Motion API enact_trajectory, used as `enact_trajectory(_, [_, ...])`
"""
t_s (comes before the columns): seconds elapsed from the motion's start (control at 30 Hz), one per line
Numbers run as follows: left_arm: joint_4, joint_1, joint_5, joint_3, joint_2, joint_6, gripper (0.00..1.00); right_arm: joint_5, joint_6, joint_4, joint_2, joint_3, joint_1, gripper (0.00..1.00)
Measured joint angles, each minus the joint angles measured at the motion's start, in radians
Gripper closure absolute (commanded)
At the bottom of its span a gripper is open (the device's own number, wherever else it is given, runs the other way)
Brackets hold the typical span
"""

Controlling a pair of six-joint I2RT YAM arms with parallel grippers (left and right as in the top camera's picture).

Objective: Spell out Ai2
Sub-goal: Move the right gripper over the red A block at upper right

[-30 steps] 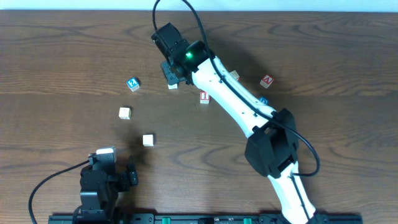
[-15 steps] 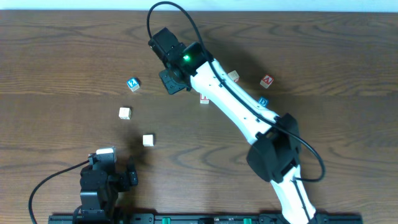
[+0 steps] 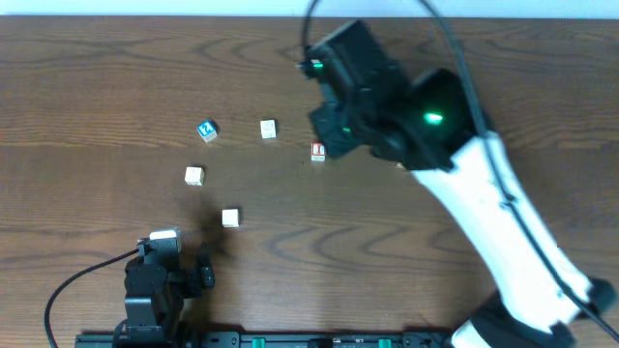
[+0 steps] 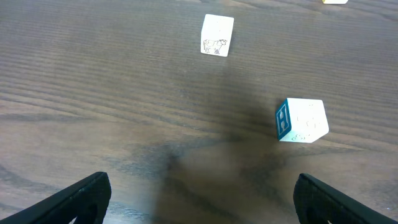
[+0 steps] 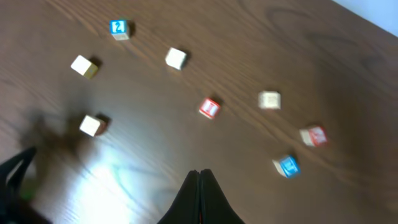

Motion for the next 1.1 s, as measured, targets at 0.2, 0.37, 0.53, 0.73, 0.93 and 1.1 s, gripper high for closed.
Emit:
enact_trajectory(0.2, [0.0, 0.0, 0.0, 0.0, 0.0, 0.0, 0.05, 0.062, 0.028, -0.067, -0.134, 0.0, -0.107, 0.99])
enact_trajectory(0.37, [0.0, 0.0, 0.0, 0.0, 0.0, 0.0, 0.05, 0.087, 0.039, -0.114, -0.23, -0.002, -0.201, 0.98])
enact_trajectory(0.53, [0.0, 0.0, 0.0, 0.0, 0.0, 0.0, 0.04, 0.093, 0.043, -0.1, -0.311, -0.094, -0.226, 0.99])
enact_trajectory(0.73, [0.0, 0.0, 0.0, 0.0, 0.0, 0.0, 0.04, 0.093, 0.064, 0.032, -0.404, -0.347, -0.225, 0.99])
enact_trajectory(0.93, [0.0, 0.0, 0.0, 0.0, 0.0, 0.0, 0.05, 0.093, 0.09, 0.208, -0.463, -0.572, -0.226, 0.98])
enact_trajectory(1.1, [0.0, 0.0, 0.0, 0.0, 0.0, 0.0, 0.04, 0.092, 0.15, 0.357, -0.43, -0.697, -0.256, 0.98])
